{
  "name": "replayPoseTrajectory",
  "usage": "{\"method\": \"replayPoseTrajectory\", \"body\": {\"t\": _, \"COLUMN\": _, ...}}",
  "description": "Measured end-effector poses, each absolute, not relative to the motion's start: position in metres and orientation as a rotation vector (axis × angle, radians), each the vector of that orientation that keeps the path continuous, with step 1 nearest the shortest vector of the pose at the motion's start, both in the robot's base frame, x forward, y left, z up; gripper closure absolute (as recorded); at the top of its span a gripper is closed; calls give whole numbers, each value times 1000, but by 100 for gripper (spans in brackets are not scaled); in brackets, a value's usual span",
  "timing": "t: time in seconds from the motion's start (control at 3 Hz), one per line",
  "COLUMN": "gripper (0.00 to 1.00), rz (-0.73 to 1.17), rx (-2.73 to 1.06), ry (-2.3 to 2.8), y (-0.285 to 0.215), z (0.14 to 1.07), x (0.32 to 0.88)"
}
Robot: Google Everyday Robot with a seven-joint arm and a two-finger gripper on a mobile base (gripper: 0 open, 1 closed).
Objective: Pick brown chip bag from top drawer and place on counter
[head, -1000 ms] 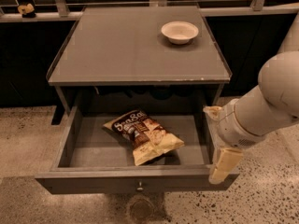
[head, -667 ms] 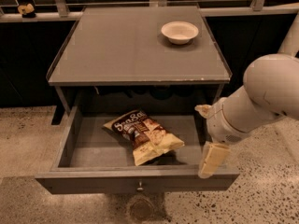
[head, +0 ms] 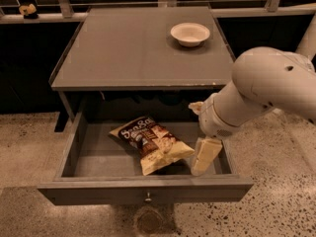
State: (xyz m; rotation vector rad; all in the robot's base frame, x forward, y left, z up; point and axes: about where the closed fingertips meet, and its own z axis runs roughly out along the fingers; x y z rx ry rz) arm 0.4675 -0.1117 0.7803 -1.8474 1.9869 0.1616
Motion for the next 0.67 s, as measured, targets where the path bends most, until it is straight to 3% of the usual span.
{"method": "replayPoseTrajectory", "body": {"t": 0.67, "gripper": 0, "rz": 362, "rx": -1874, "ry": 1930, "y": -86, "z": 780, "x": 482}}
